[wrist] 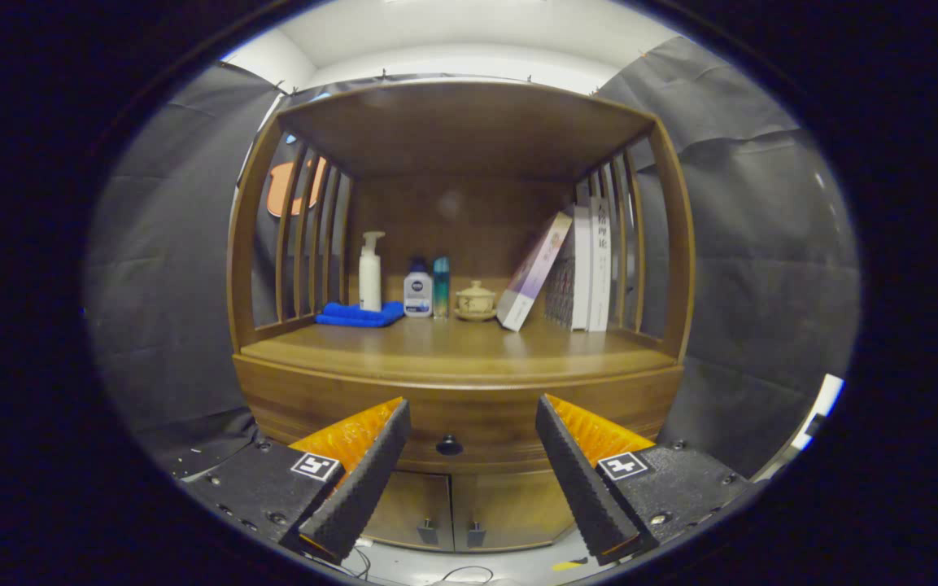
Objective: Pull open the drawer, take out the items inside it, and place them on the countertop above the cabinet.
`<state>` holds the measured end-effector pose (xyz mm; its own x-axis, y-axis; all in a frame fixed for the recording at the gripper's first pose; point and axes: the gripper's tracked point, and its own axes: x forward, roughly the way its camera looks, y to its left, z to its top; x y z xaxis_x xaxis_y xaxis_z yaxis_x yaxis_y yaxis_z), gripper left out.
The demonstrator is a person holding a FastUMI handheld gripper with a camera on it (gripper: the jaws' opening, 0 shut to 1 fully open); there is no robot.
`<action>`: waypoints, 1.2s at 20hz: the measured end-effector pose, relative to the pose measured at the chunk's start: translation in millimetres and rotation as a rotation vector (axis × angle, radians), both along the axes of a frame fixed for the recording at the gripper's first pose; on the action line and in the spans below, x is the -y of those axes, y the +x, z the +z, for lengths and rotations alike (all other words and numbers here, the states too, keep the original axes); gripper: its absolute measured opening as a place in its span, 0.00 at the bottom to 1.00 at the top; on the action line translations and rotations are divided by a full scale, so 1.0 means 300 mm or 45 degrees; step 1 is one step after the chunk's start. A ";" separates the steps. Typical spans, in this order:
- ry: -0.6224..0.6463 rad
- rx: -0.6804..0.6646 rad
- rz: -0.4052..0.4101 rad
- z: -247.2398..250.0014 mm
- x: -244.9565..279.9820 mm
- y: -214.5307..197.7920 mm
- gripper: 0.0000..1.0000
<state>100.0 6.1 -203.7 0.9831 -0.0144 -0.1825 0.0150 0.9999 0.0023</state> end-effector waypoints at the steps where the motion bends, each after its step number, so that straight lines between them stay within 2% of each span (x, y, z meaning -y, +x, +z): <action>1: 0.013 -0.010 0.009 -0.036 -0.008 0.019 1.00; 4: -0.004 -0.045 0.015 -0.123 -0.032 0.066 0.97; 8: -0.014 -0.095 0.020 -0.202 -0.049 0.108 0.89; 15: 0.003 -0.137 0.043 -0.278 -0.079 0.194 0.57; 19: 0.034 -0.121 0.001 -0.275 -0.064 0.187 0.31; 24: 0.039 -0.144 -0.014 -0.277 -0.058 0.186 0.24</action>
<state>155.9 23.6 -287.0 0.9561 -0.0179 -0.2925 0.0280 0.9991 0.0304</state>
